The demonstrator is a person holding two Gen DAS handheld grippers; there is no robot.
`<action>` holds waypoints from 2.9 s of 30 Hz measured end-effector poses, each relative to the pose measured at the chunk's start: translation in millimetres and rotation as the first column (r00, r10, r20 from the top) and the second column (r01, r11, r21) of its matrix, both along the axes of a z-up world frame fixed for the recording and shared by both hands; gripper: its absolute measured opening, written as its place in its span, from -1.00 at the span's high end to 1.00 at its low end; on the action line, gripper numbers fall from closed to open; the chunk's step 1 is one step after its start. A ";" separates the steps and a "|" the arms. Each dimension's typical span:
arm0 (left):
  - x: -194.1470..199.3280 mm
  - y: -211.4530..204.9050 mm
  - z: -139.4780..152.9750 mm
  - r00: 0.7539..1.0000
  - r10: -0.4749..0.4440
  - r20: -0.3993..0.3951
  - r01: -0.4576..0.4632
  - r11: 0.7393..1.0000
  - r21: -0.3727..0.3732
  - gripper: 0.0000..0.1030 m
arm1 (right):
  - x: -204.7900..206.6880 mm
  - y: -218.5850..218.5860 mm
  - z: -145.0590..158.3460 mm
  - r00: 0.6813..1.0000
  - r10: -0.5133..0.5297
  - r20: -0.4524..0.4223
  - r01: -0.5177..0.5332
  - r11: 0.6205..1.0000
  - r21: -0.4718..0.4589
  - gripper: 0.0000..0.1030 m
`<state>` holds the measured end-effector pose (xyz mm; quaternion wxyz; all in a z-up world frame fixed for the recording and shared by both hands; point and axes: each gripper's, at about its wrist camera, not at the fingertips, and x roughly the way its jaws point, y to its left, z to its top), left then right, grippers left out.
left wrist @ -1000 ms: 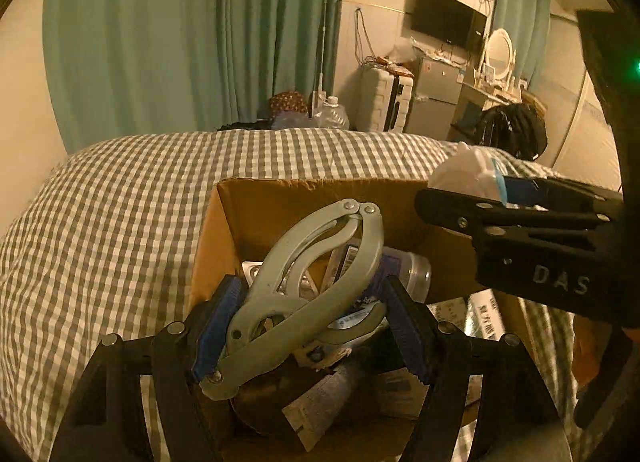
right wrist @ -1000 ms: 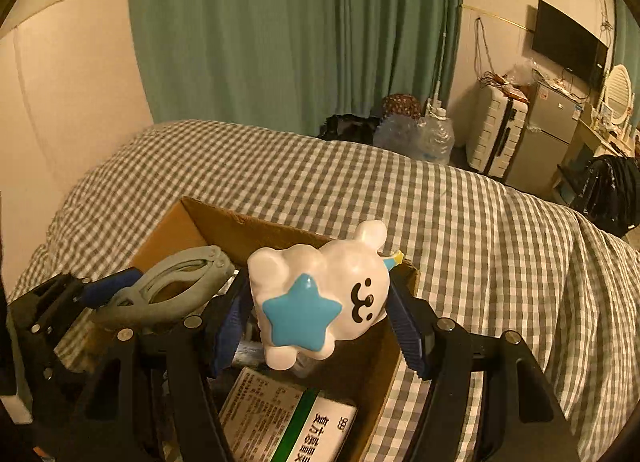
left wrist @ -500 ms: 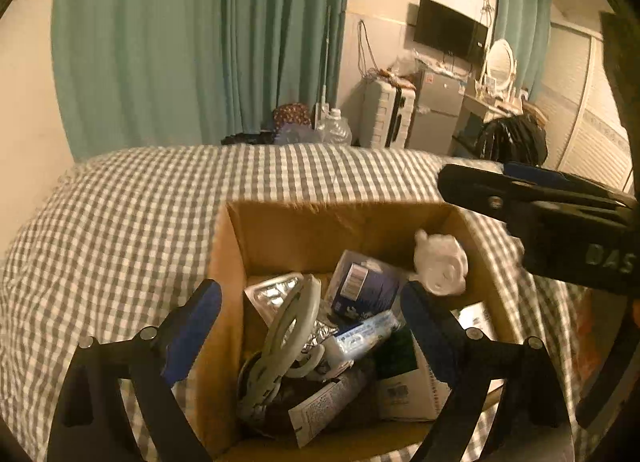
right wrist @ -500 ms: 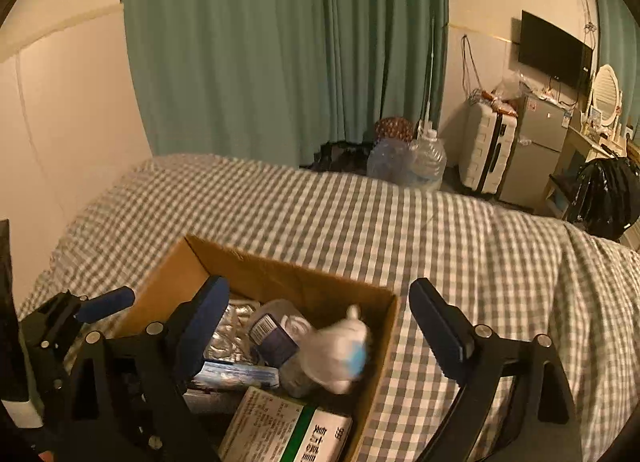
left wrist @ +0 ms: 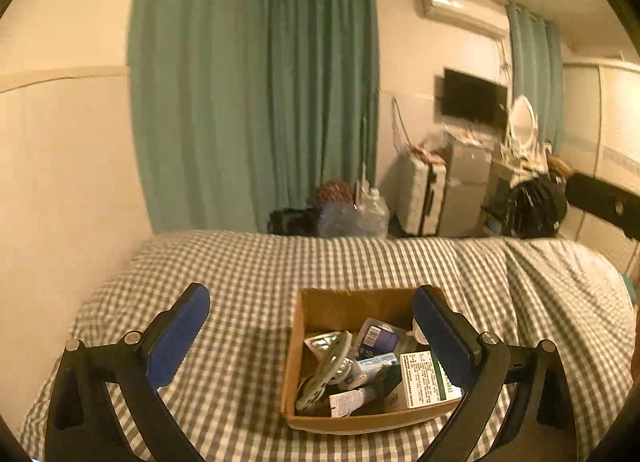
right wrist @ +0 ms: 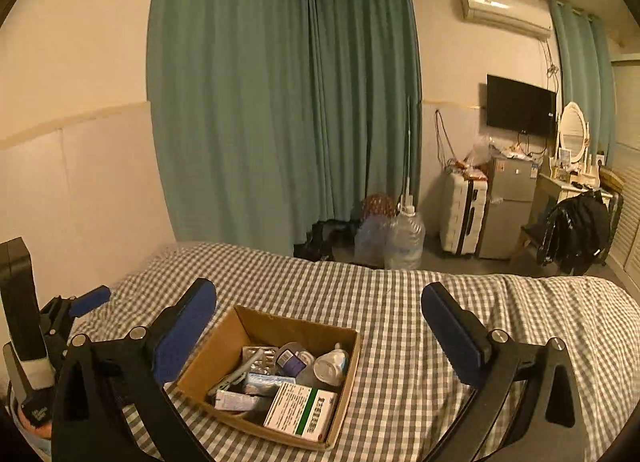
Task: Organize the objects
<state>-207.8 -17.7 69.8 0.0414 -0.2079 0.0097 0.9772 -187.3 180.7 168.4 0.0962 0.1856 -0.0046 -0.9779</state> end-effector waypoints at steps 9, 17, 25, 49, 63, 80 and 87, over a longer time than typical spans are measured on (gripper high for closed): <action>61.6 -17.7 -14.8 0.996 0.034 -0.080 -0.031 0.999 0.037 -1.00 | 55.8 18.4 -34.0 0.998 -0.044 -0.044 0.045 0.999 0.018 -0.99; 83.7 -10.4 -45.8 0.994 0.051 -0.093 -0.050 0.999 0.015 -1.00 | 77.1 19.2 -121.0 0.995 -0.102 -0.021 0.103 0.989 0.103 -0.99; 90.2 -2.7 -58.8 0.995 0.050 -0.083 -0.052 0.998 -0.019 -1.00 | 75.7 18.7 -121.6 0.990 -0.131 -0.054 0.136 0.984 0.113 -0.99; 92.7 -1.7 -62.2 0.996 0.049 -0.071 -0.051 0.998 -0.029 -1.00 | 77.2 24.9 -120.3 0.987 -0.158 -0.035 0.160 0.983 0.086 -0.99; 90.1 -3.7 -62.1 0.996 0.048 -0.068 -0.051 0.998 -0.034 -1.00 | 76.6 25.8 -121.3 0.987 -0.158 -0.021 0.160 0.984 0.081 -0.99; 89.3 -2.8 -63.1 0.997 0.040 -0.067 -0.042 0.998 -0.040 -1.00 | 75.4 23.8 -120.7 0.987 -0.159 -0.022 0.160 0.984 0.084 -0.99; 88.7 -2.8 -64.1 0.997 0.037 -0.064 -0.039 0.998 -0.040 -1.00 | 74.7 23.1 -121.7 0.987 -0.158 -0.019 0.159 0.984 0.082 -0.99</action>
